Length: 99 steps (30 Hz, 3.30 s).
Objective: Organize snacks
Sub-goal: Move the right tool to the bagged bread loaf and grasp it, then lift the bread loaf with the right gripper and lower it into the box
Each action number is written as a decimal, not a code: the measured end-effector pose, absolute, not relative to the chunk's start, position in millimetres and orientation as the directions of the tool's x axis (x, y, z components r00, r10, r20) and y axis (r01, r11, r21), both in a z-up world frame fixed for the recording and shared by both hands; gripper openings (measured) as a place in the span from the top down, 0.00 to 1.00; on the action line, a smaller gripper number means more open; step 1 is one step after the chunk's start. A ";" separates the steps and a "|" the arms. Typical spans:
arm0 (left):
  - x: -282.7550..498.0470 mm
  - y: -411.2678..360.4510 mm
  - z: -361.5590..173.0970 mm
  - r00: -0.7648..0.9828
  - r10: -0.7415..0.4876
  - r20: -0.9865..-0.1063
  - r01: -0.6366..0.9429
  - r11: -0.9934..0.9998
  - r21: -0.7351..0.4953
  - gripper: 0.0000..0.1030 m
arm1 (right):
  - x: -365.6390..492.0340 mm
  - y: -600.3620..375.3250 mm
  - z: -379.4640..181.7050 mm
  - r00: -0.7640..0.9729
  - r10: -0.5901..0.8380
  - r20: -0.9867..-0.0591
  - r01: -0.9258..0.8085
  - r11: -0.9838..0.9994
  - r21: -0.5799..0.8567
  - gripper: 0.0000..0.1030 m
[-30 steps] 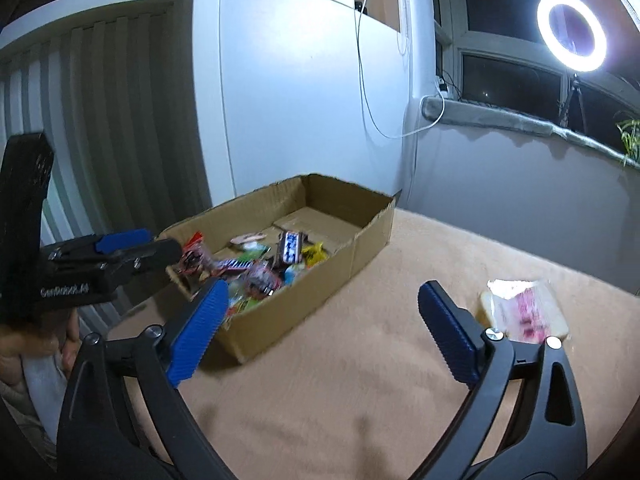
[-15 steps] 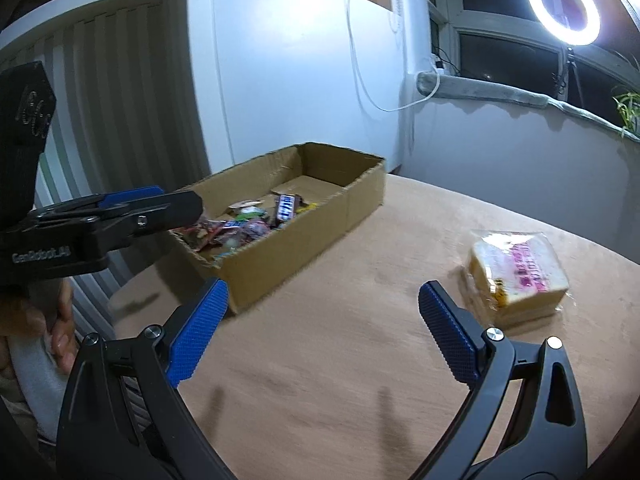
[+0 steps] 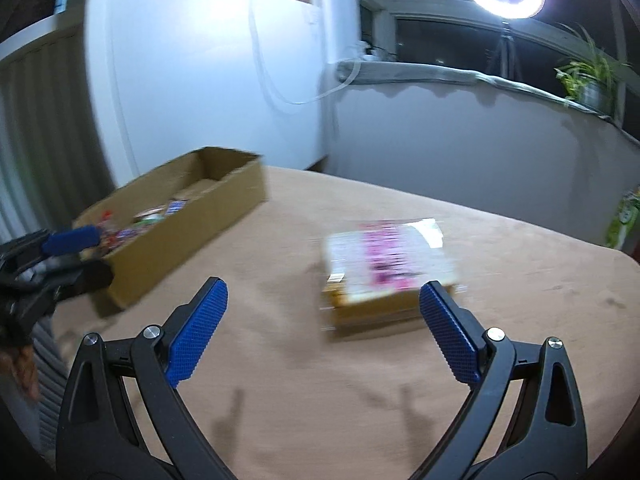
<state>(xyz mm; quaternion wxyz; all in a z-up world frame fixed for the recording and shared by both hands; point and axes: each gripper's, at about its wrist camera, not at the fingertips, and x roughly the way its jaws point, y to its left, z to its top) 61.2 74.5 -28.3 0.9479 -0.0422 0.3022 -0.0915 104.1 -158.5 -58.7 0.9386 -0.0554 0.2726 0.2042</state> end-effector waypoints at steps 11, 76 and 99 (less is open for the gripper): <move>112.7 0.4 -57.2 0.695 -0.318 -0.645 0.285 0.945 -0.159 0.24 | 175.0 -202.0 -67.1 0.693 0.325 -0.643 -0.401 0.916 0.031 0.04; 91.7 48.2 -16.2 0.780 -0.347 -0.521 0.289 0.938 -0.192 0.59 | 110.1 -104.7 8.3 0.682 0.491 -0.542 -0.550 0.833 0.062 0.42; 77.0 174.4 -18.3 0.864 -0.123 -0.488 0.054 0.987 -0.153 0.59 | 129.4 54.7 4.5 0.573 0.612 -0.545 -0.727 0.687 0.008 0.42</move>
